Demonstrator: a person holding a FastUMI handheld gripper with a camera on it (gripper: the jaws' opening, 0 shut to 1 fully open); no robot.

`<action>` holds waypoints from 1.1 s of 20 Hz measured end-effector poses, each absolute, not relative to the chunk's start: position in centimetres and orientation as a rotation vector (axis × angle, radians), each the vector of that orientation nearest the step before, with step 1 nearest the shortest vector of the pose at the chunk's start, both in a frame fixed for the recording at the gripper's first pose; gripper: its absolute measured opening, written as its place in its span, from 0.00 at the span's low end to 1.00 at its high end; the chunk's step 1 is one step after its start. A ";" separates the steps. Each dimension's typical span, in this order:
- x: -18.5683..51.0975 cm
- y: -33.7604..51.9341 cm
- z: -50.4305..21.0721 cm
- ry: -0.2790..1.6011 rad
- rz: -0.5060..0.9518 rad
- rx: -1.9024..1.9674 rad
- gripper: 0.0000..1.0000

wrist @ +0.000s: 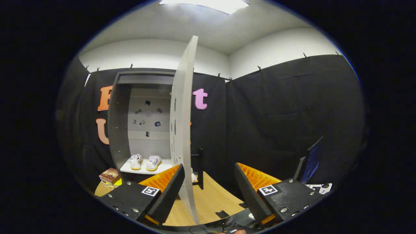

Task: Open the shoe cabinet door, grab the shoes and put them into the shoe cabinet, then close the shoe cabinet door.

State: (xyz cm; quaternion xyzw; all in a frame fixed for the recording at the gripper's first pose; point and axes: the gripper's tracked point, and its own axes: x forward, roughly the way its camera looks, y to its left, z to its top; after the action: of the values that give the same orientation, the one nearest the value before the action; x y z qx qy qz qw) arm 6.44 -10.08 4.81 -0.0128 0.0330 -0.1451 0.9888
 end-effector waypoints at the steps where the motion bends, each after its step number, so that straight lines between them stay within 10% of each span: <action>1: 7.1 -10.7 4.3 0.078 -0.287 -0.012 0.95; 22: 8.5 -2.7 2.1 0.085 -0.239 0.001 0.90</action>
State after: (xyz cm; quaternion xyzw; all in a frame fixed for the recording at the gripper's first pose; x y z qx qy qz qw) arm 8.51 -2.68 2.12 0.0006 0.0425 -0.1192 0.9920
